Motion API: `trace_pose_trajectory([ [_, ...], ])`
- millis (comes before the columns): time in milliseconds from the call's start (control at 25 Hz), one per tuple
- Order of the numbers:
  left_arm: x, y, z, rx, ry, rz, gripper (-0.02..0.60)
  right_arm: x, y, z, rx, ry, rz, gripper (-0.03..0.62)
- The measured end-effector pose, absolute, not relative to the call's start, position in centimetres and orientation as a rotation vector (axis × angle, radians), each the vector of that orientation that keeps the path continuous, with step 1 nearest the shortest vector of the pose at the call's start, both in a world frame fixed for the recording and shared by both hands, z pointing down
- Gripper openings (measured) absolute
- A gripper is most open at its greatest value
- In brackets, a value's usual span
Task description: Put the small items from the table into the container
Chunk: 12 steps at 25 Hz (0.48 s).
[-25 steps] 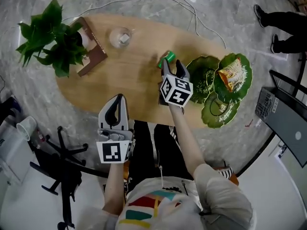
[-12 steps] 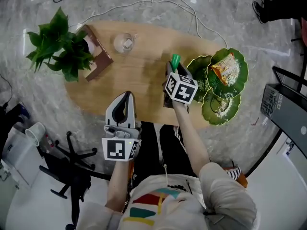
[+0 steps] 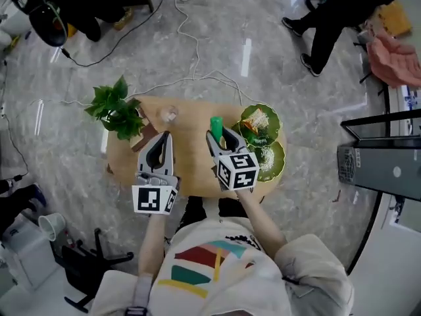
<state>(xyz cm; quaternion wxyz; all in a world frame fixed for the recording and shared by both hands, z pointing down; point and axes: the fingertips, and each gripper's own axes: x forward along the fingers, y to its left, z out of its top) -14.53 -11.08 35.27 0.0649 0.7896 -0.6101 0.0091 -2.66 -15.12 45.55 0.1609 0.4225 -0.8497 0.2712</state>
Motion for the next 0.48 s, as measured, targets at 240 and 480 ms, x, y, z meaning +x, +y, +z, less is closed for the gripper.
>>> trace_pose_trajectory([
  [240, -13.1, -10.6, 33.1, 2.428, -1.852, 0.029, 0.009, 1.8, -11.8, 42.3, 1.314, -2.436, 0.578, 0.17],
  [480, -11.5, -12.8, 30.2, 2.561, -1.83, 0.024, 0.009, 7.8, -12.7, 39.7, 1.504, -2.392, 0.474, 0.17],
])
